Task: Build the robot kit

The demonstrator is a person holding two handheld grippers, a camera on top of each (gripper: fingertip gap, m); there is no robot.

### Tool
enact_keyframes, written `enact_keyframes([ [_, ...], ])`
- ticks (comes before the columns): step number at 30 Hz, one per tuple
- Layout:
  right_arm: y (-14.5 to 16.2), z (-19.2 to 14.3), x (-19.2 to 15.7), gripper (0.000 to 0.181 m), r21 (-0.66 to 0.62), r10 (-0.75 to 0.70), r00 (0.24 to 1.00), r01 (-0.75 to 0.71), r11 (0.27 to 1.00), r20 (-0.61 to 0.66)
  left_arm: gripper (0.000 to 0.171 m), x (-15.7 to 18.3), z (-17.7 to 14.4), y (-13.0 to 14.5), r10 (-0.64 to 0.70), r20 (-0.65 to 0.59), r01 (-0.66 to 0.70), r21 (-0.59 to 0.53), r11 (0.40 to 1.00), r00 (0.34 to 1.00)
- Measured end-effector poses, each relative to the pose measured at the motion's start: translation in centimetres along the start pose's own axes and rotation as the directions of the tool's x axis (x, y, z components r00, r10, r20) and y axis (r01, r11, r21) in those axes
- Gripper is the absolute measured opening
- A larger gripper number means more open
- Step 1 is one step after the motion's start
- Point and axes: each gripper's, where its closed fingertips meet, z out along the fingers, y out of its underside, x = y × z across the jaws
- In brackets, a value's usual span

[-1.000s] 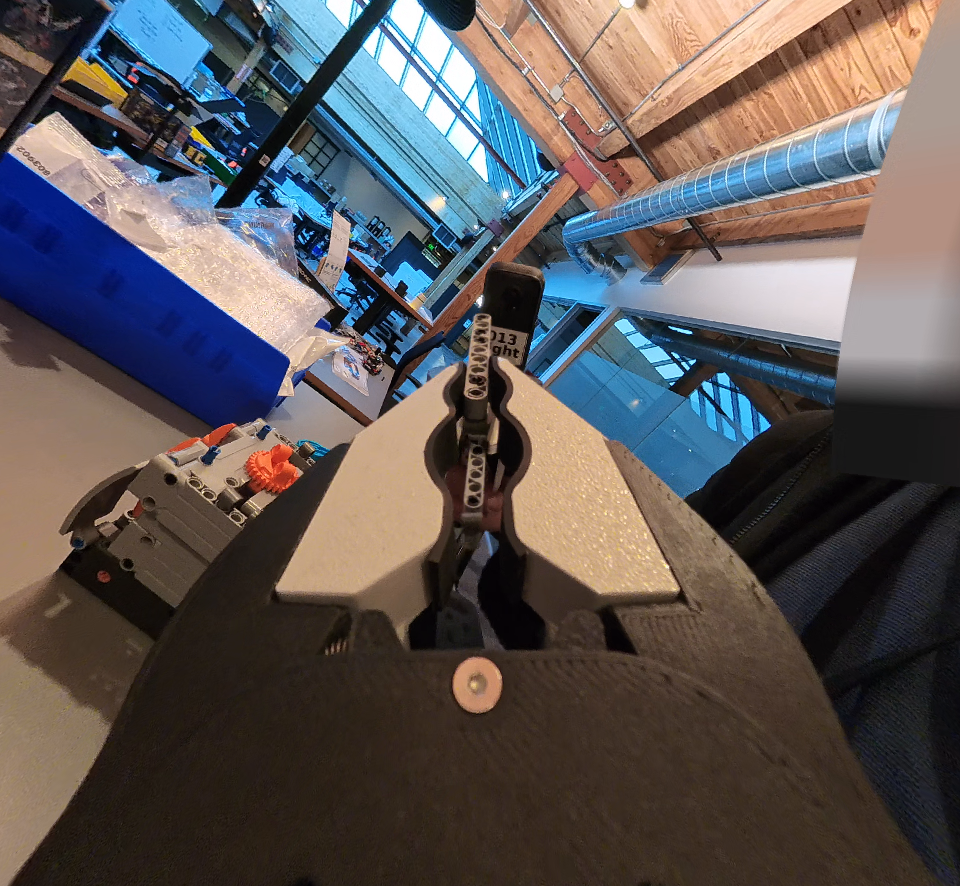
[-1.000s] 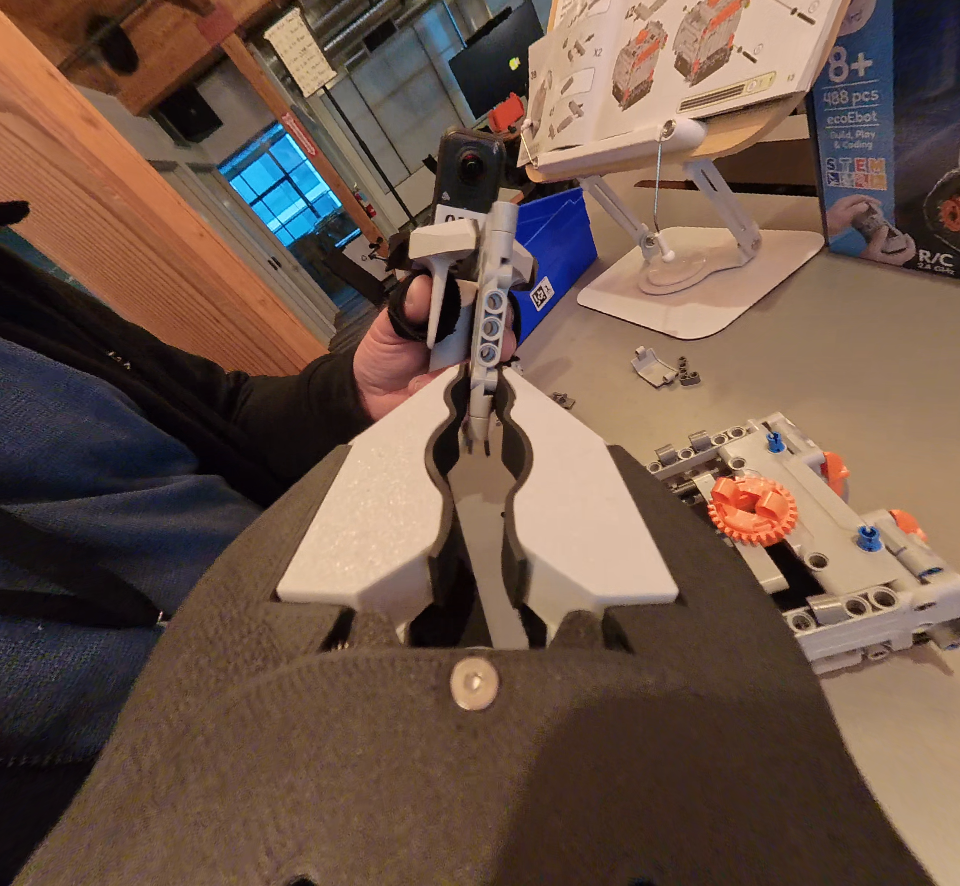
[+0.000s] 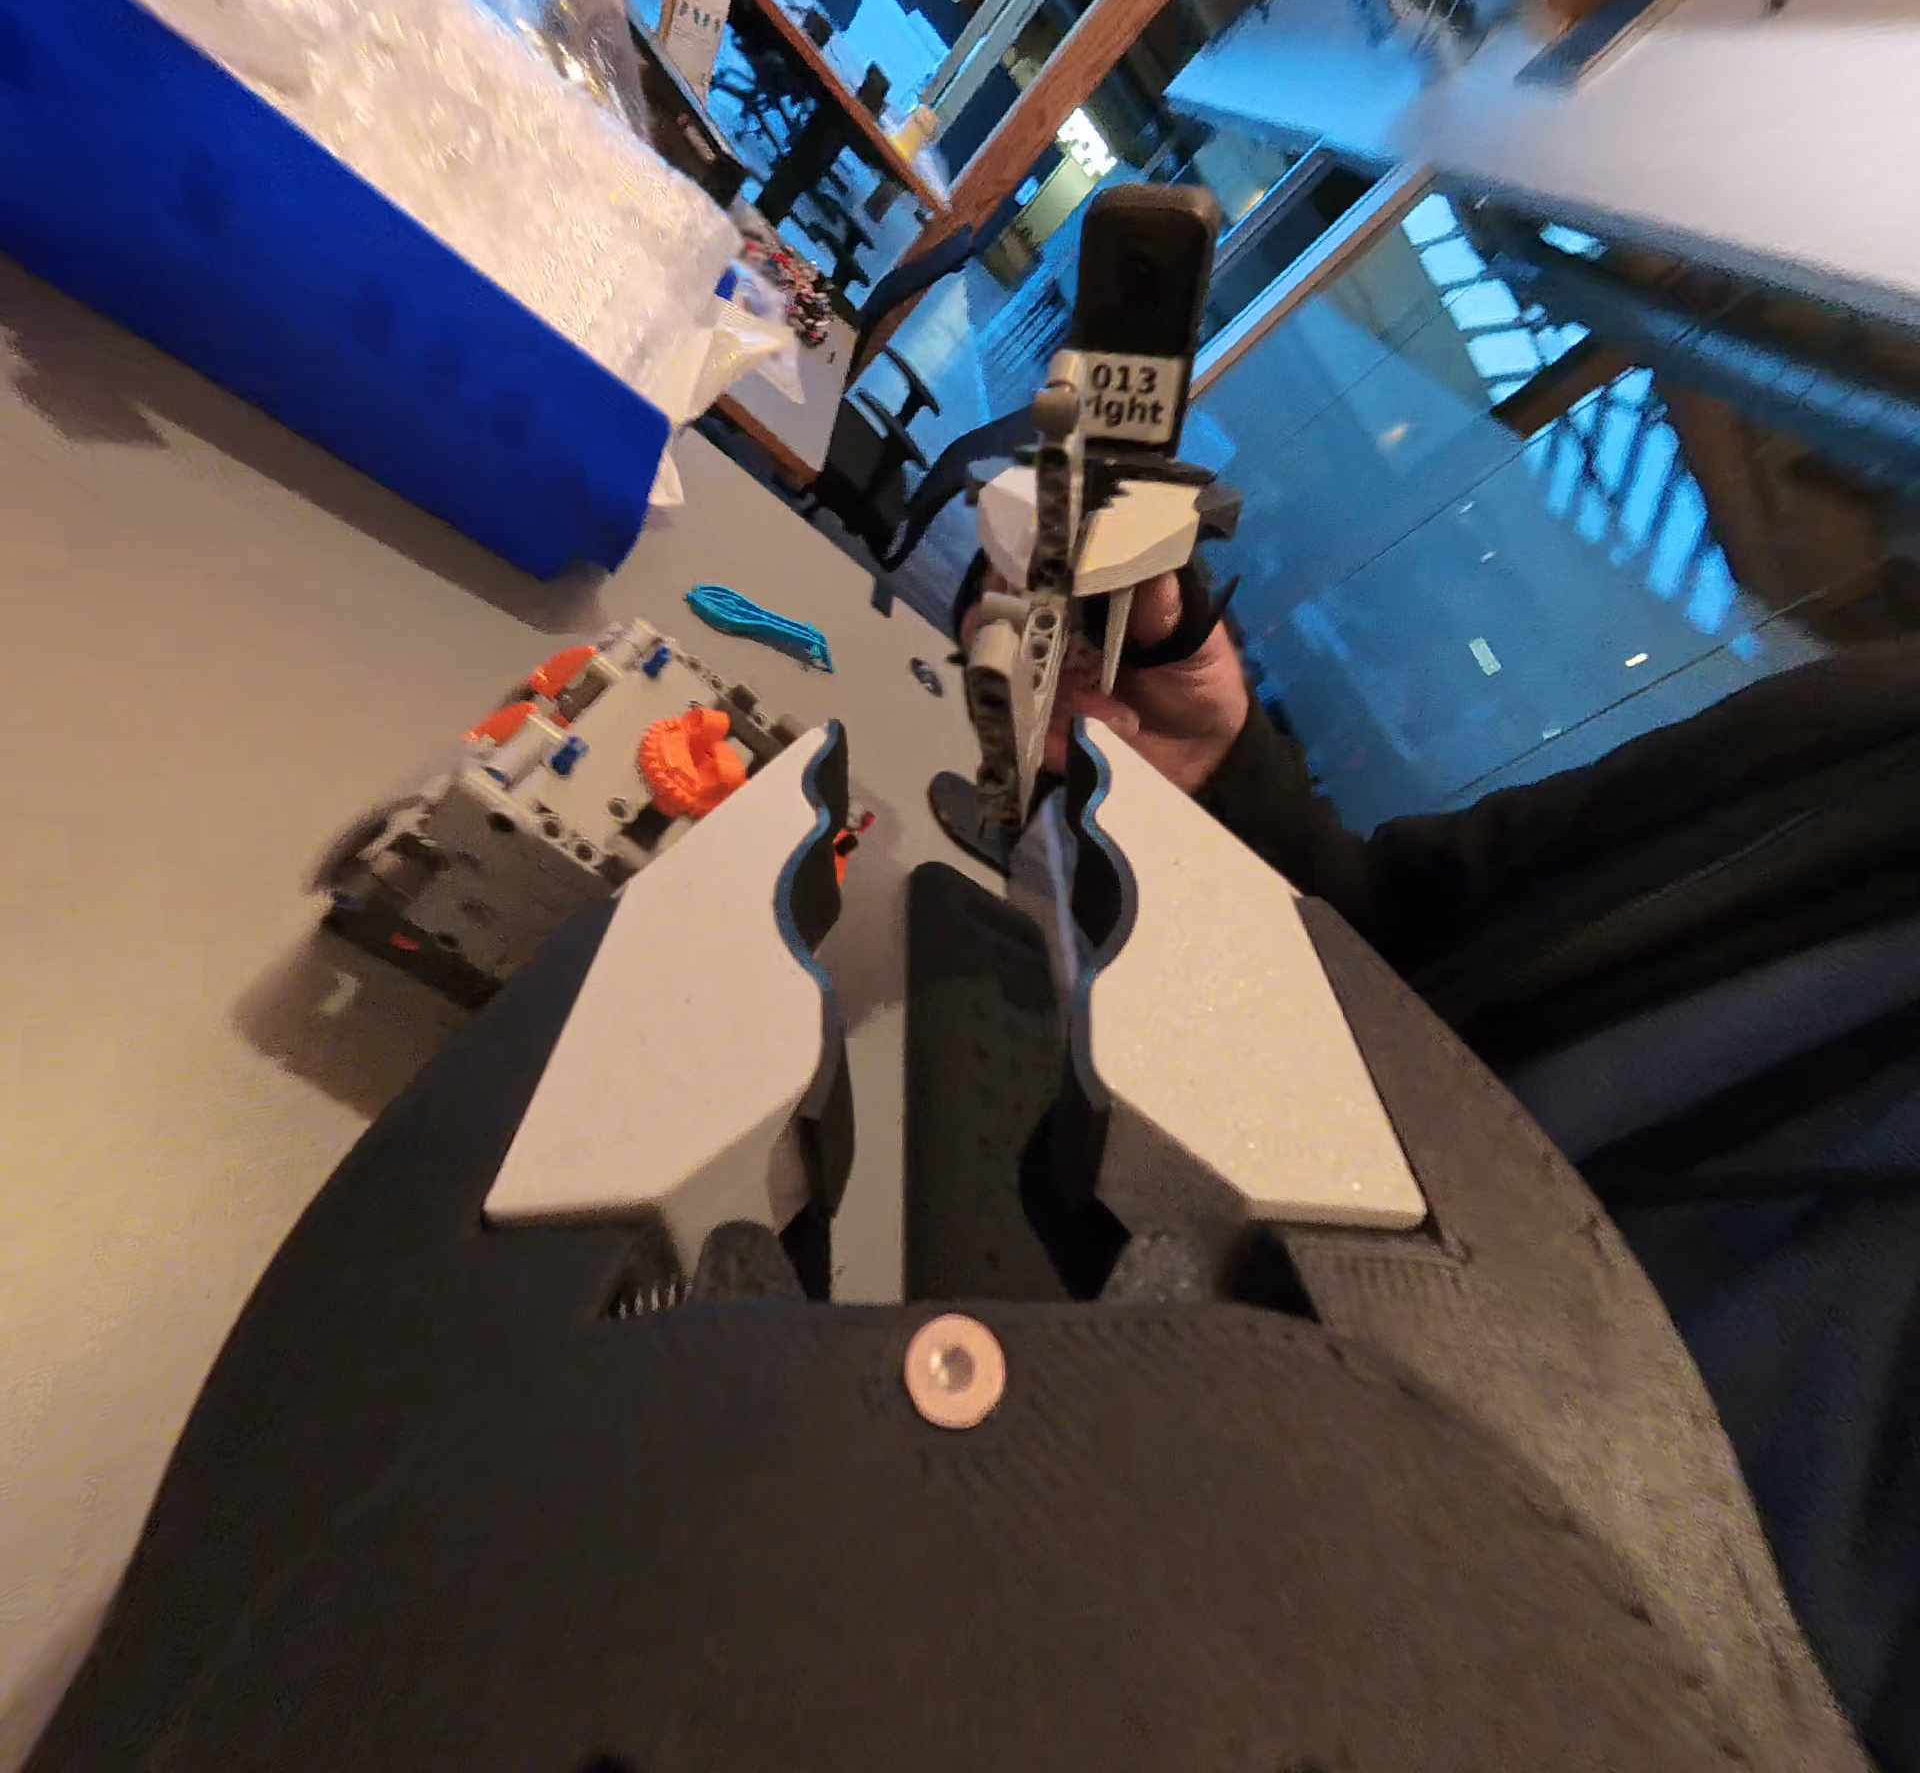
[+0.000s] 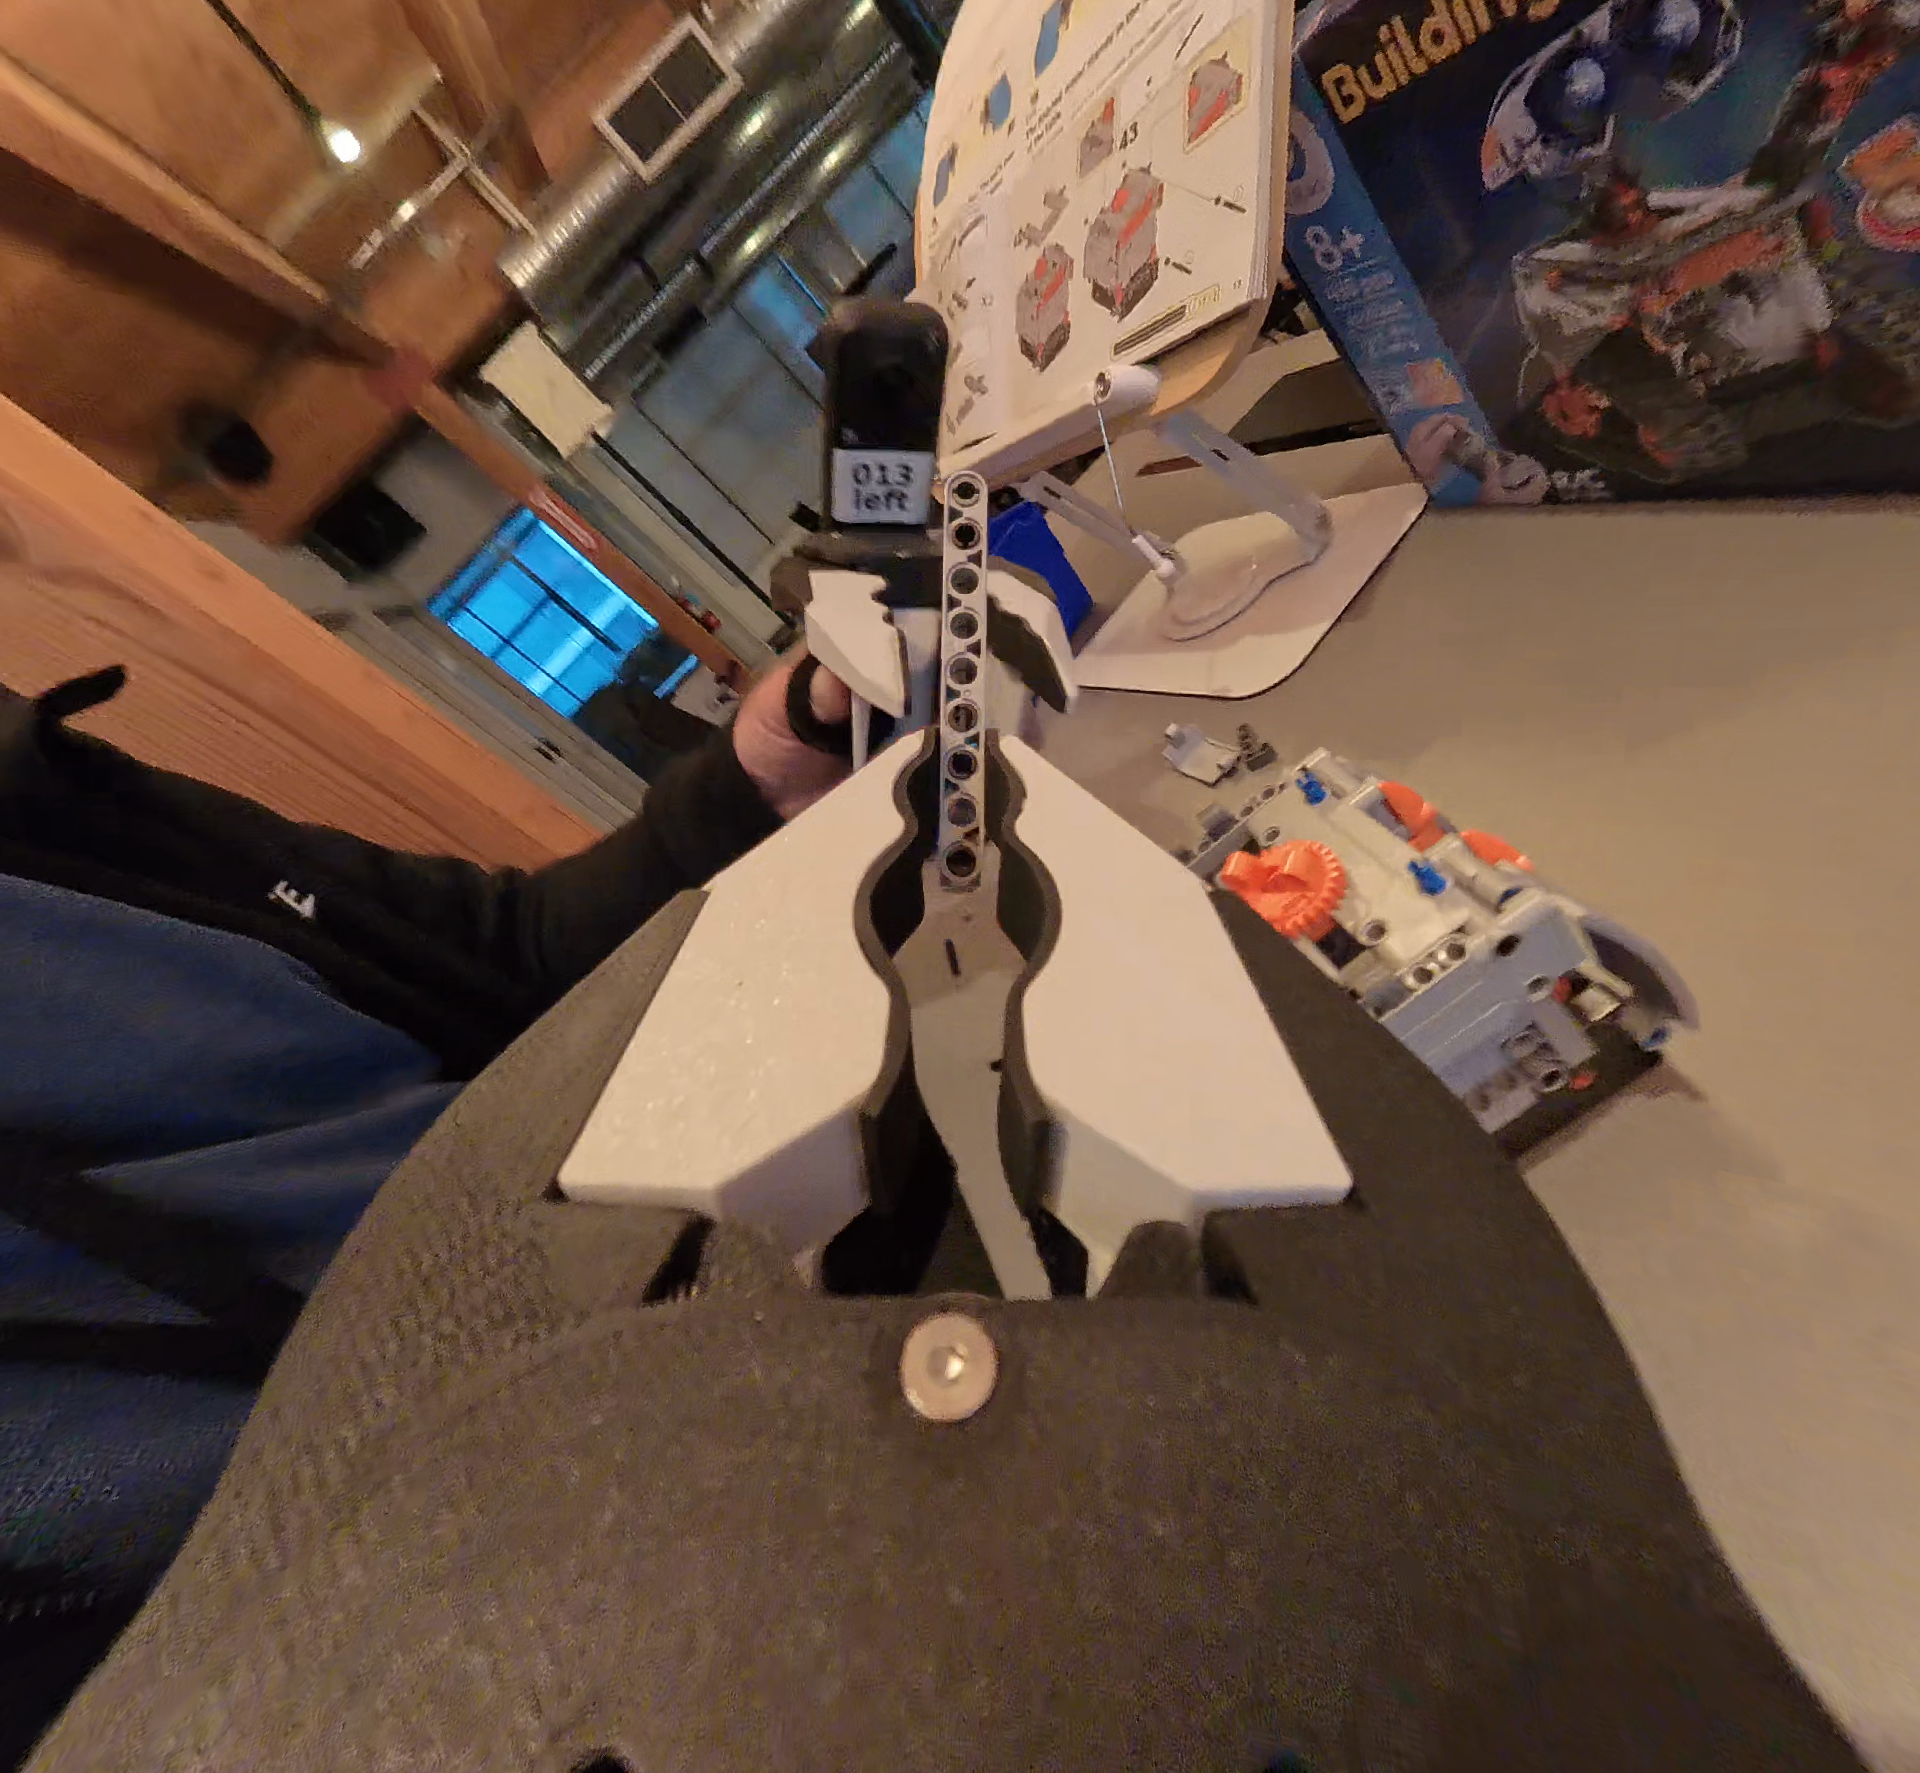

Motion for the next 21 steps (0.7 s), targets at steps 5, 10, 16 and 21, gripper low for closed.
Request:
enact_keyframes([
  [5,1.3,1.0,0.4,0.004,0.066,0.05,0.999,-0.05,0.997,-0.011,0.006,0.4,1.5,0.0,-0.04,-0.1,0.05,0.093,0.994,0.994],
  [10,0.9,-0.5,1.0,0.037,-0.009,-0.138,0.982,0.138,0.99,-0.133,0.004,0.1,1.9,-0.2,-0.067,-0.11,0.066,-0.01,0.998,0.992],
  [16,0.7,-1.9,2.0,0.046,-0.407,-0.583,0.772,0.462,0.788,-0.254,0.005,0.1,3.0,0.5,-0.033,-0.113,0.007,-0.222,0.975,0.993],
  [21,1.6,-0.5,2.3,0.013,-0.35,-0.27,0.96,0.228,0.909,-0.076,0.005,0.4,4.2,-0.1,0.009,-0.168,-0.06,-0.299,0.952,0.986],
])
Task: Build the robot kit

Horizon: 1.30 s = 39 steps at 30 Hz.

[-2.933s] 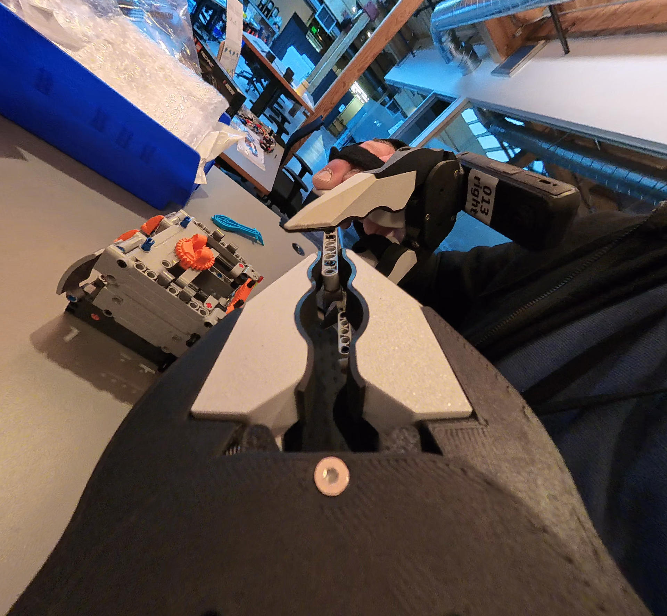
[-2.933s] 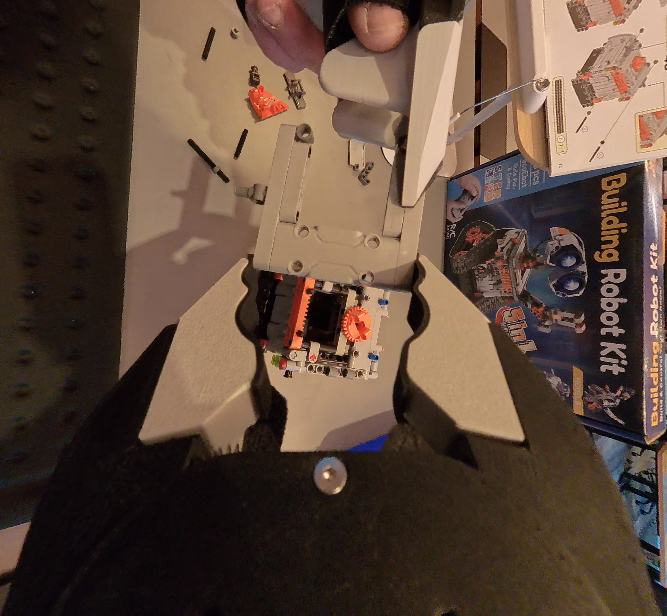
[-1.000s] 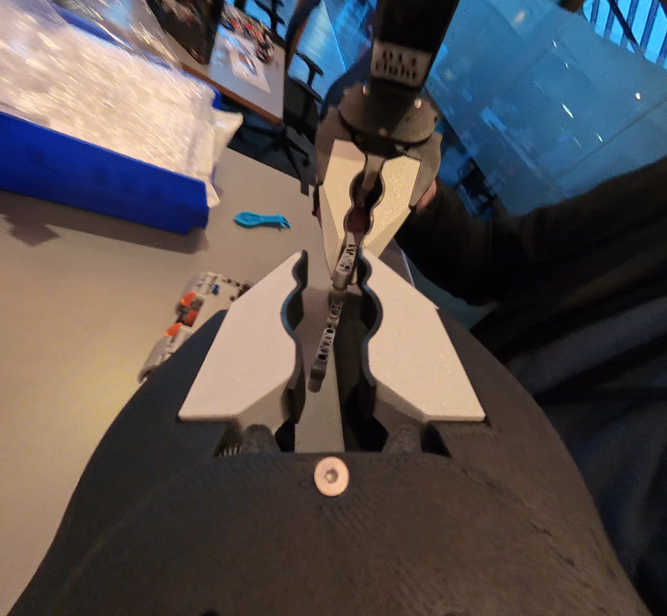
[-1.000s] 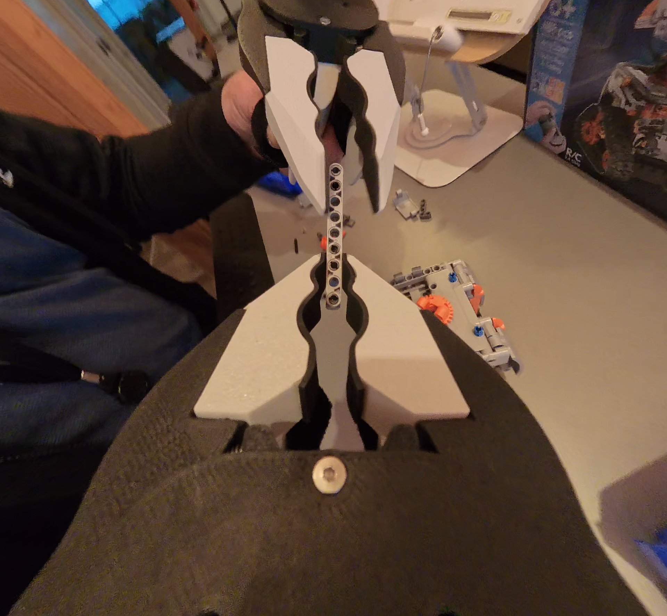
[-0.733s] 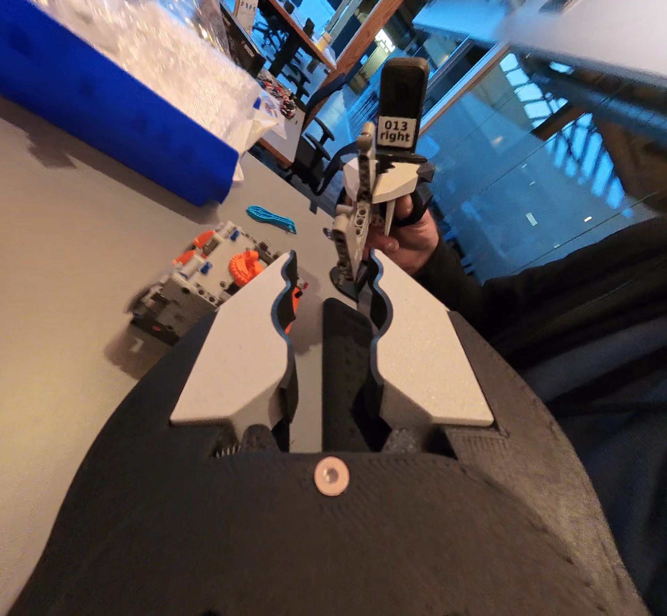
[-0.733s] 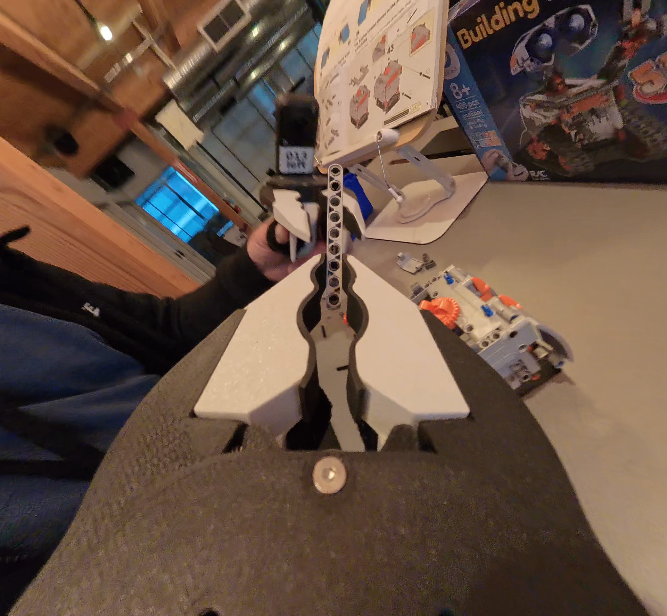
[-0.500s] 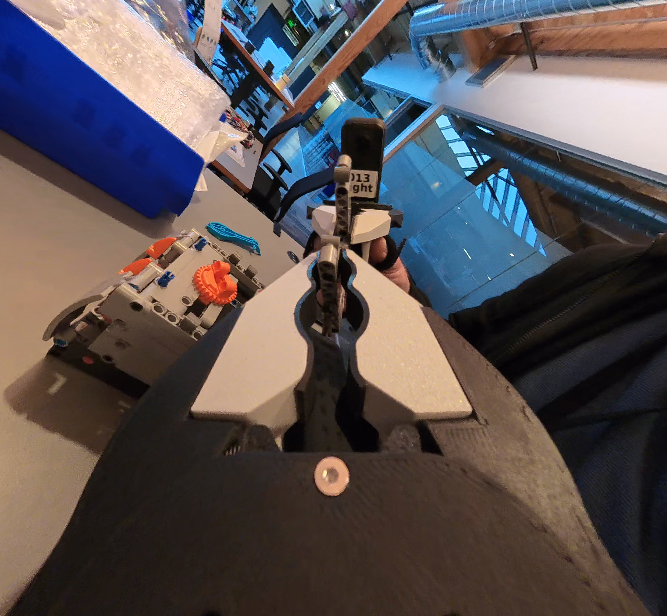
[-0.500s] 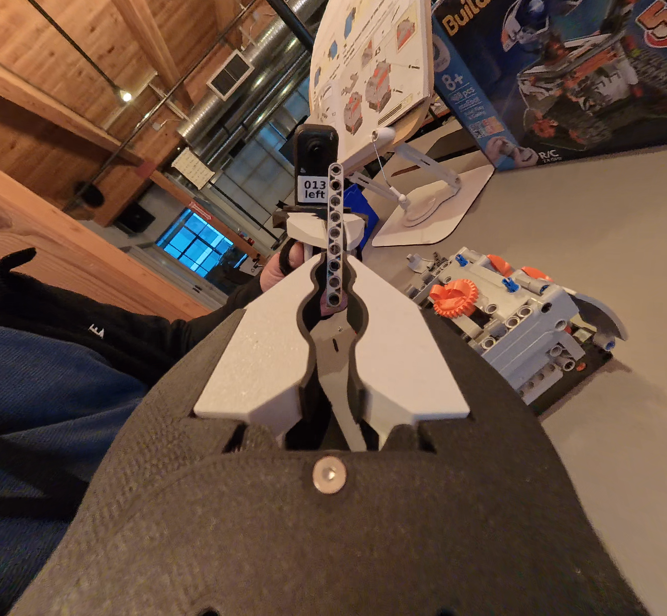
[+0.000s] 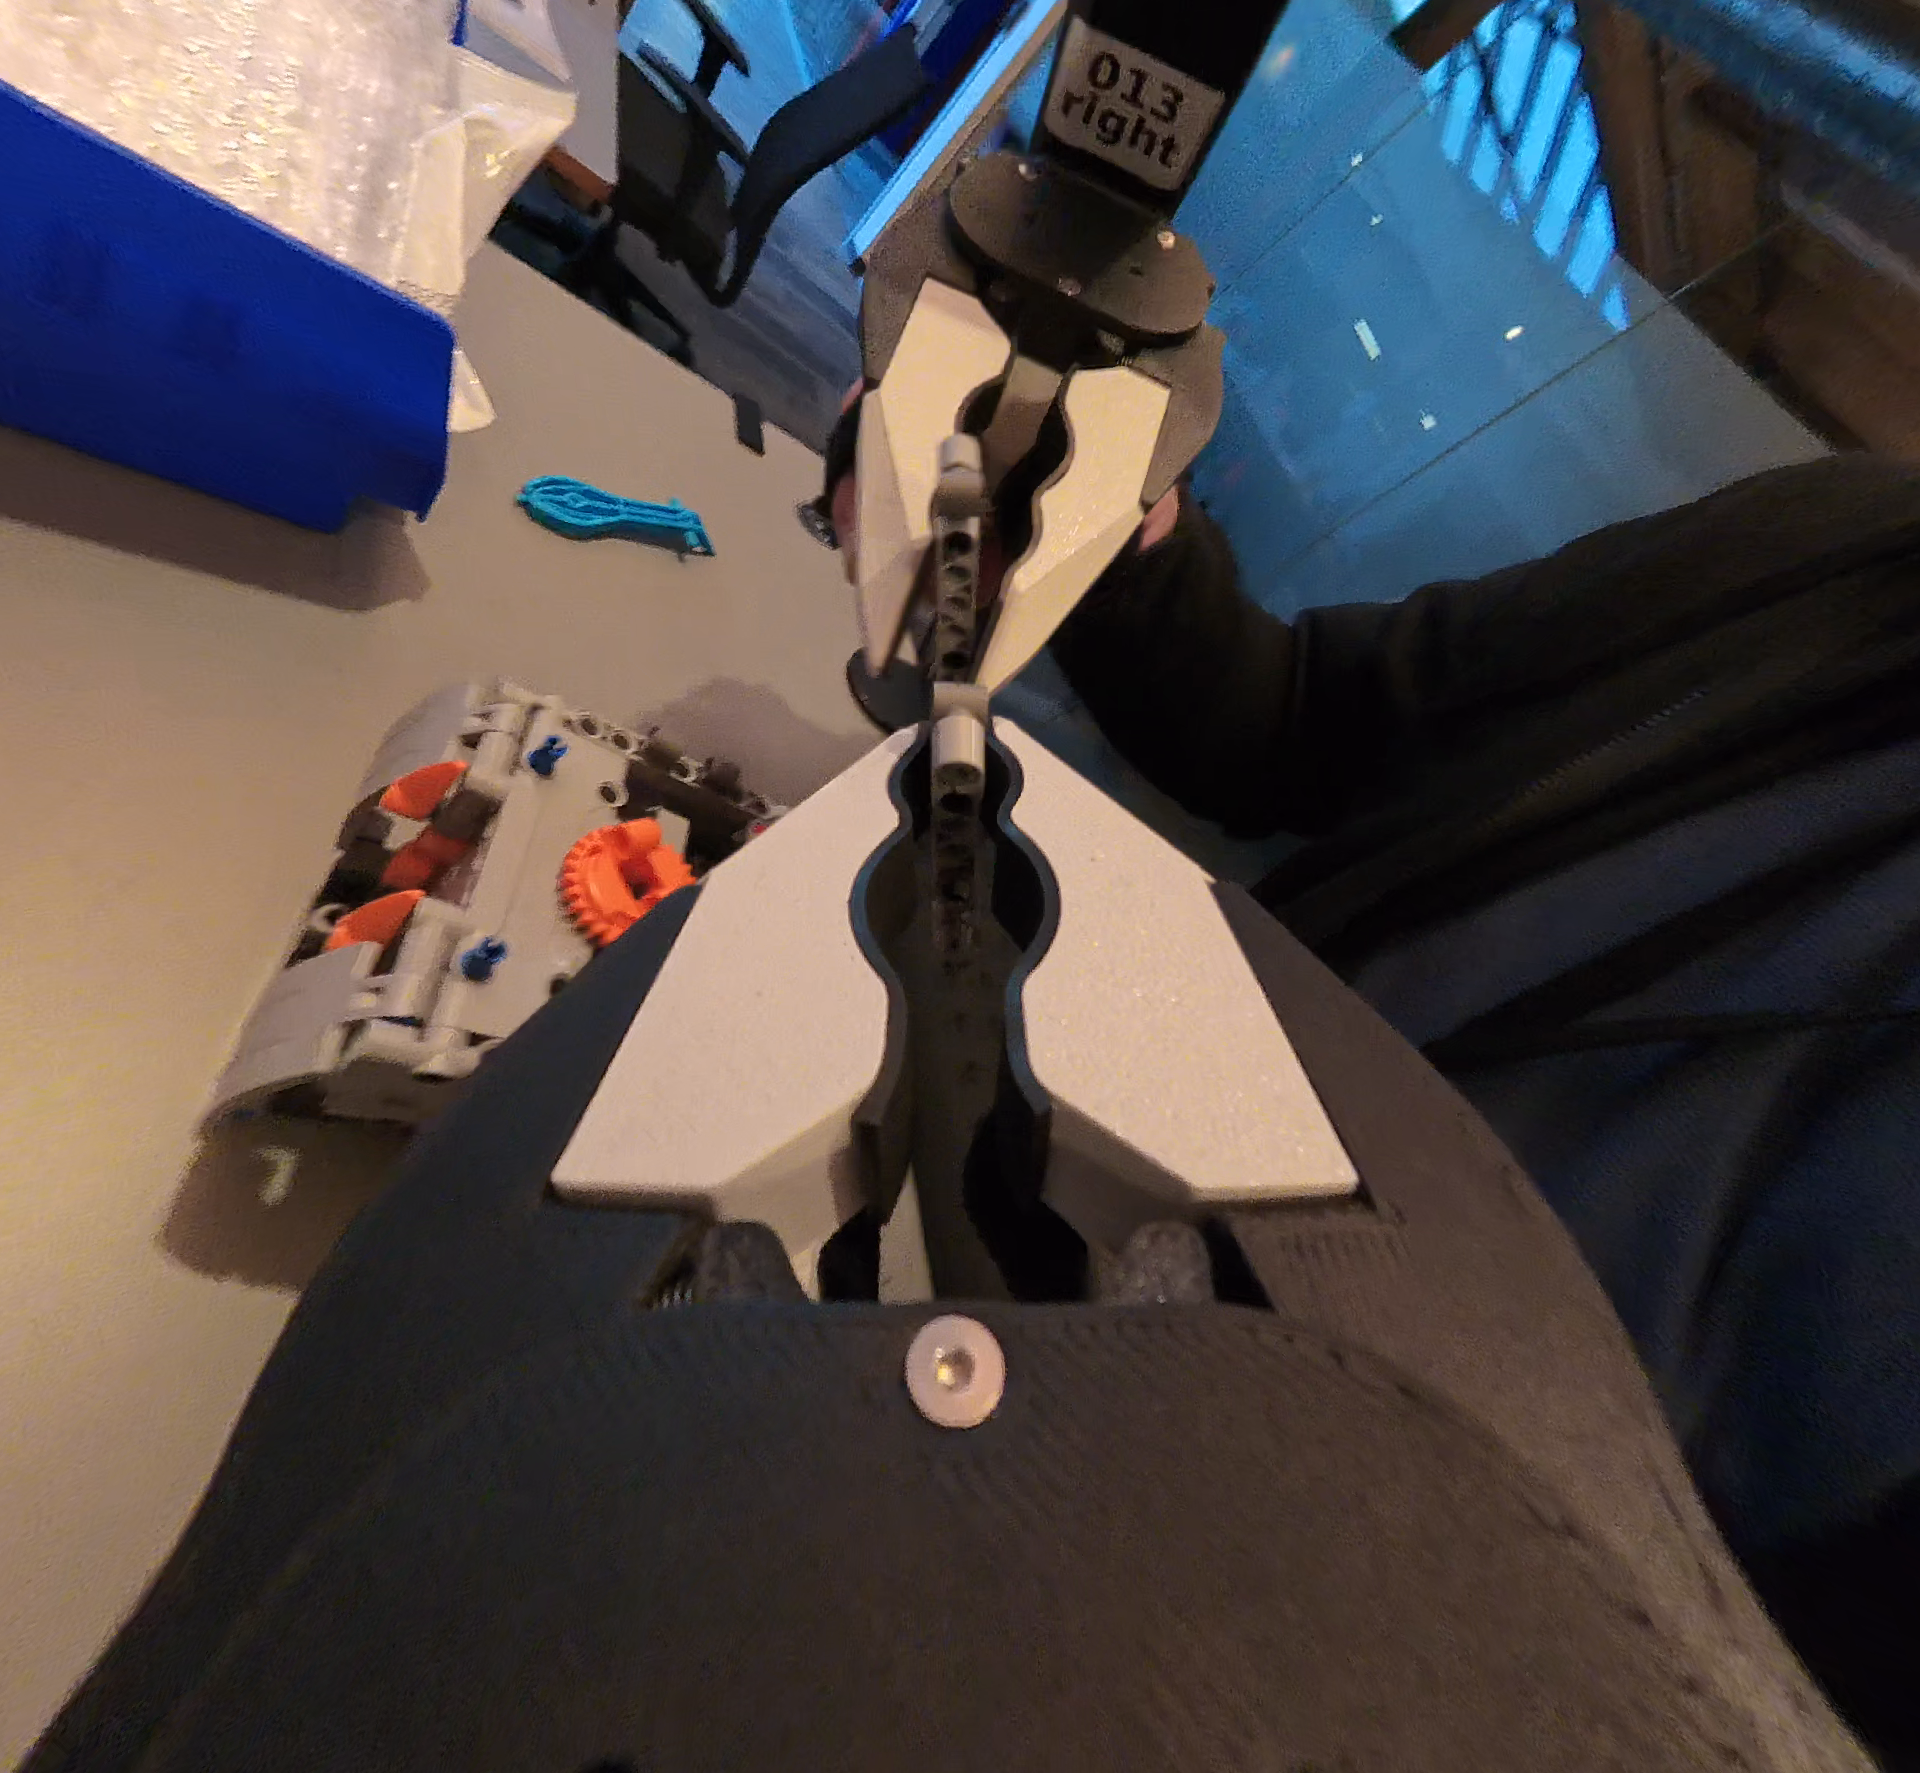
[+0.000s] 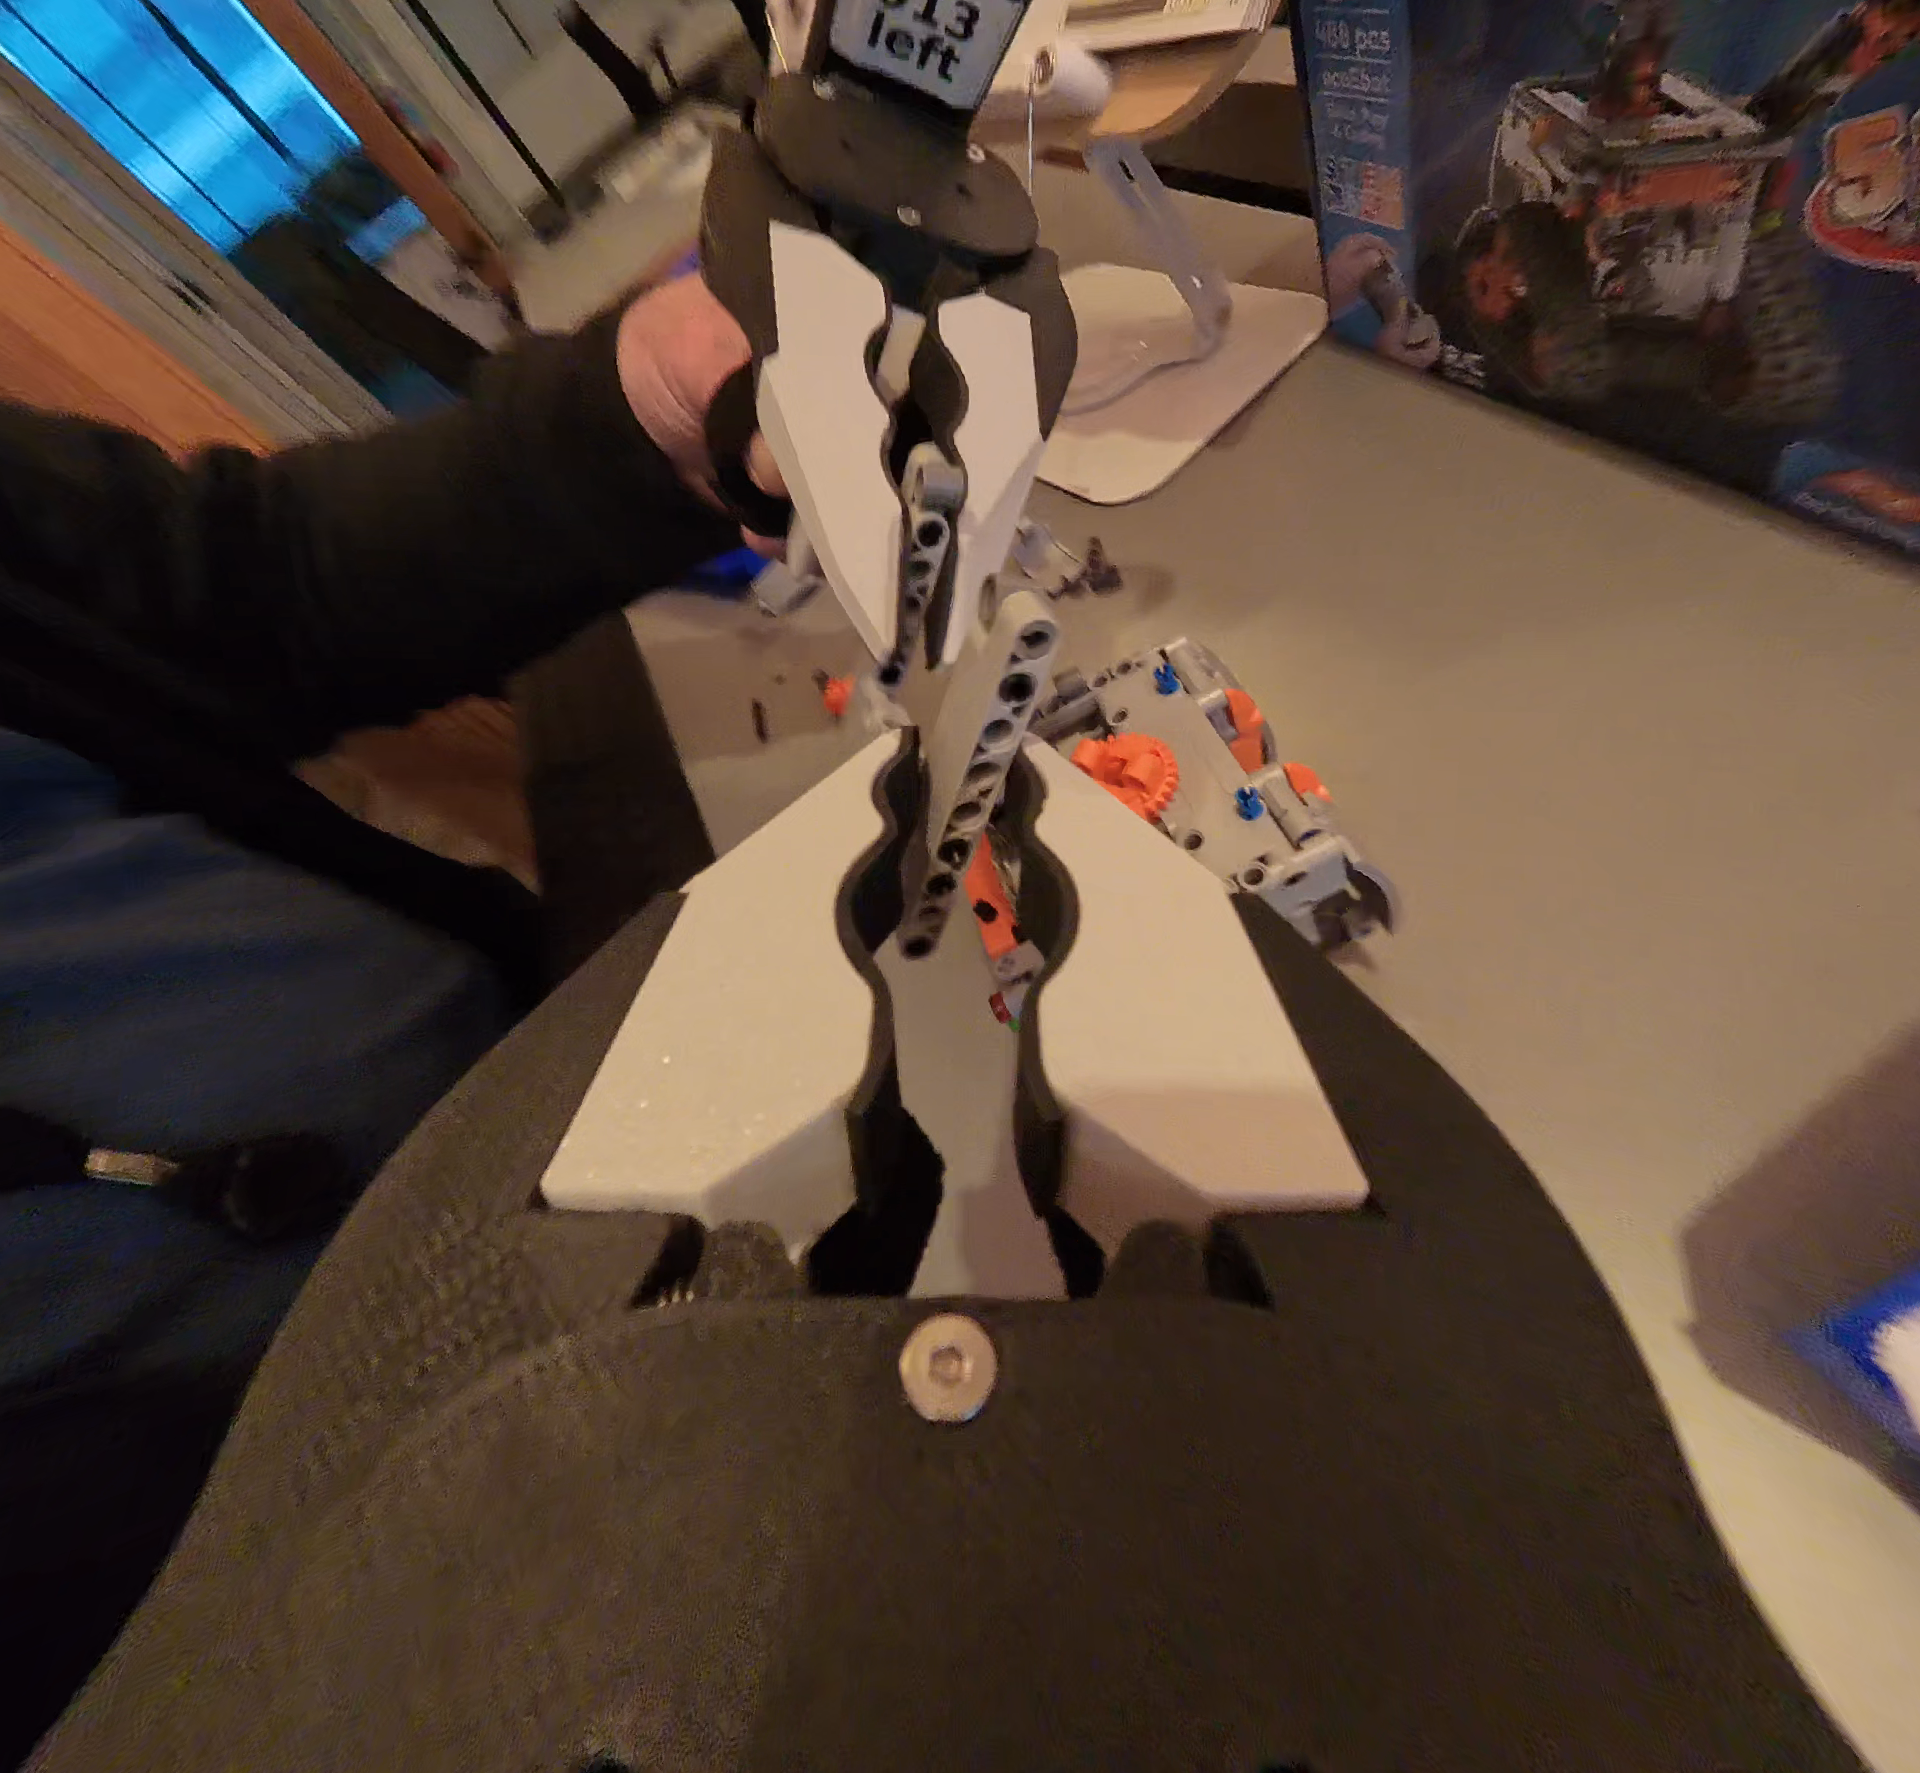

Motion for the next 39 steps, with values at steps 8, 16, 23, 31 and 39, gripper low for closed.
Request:
enact_keyframes([
  [8,-0.4,0.4,0.9,0.004,0.102,0.201,0.973,-0.213,0.972,0.114,0.024,-2.0,-1.7,-0.2,-0.027,0.099,0.025,0.021,0.999,0.995],
  [16,1.5,2.0,0.8,0.004,0.059,0.326,0.935,-0.336,0.94,0.137,0.024,-2.9,-4.6,2.7,-0.05,0.211,0.02,0.145,0.989,0.976],
  [23,1.6,2.8,0.4,0.005,0.061,0.343,0.928,-0.355,0.933,0.148,0.008,-2.9,-3.2,3.9,-0.052,0.148,0.029,0.154,0.988,0.988],
  [31,0.5,1.9,0.9,0.019,0.112,0.246,0.967,-0.251,0.961,0.059,0.004,-1.8,-3.0,3.5,-0.07,0.077,0.055,0.178,0.982,0.995],
  [39,0.4,1.7,0.8,0.007,0.078,0.214,0.975,-0.219,0.973,0.064,0.005,-1.9,-3.1,3.4,-0.095,0.054,0.086,0.15,0.985,0.994],
])
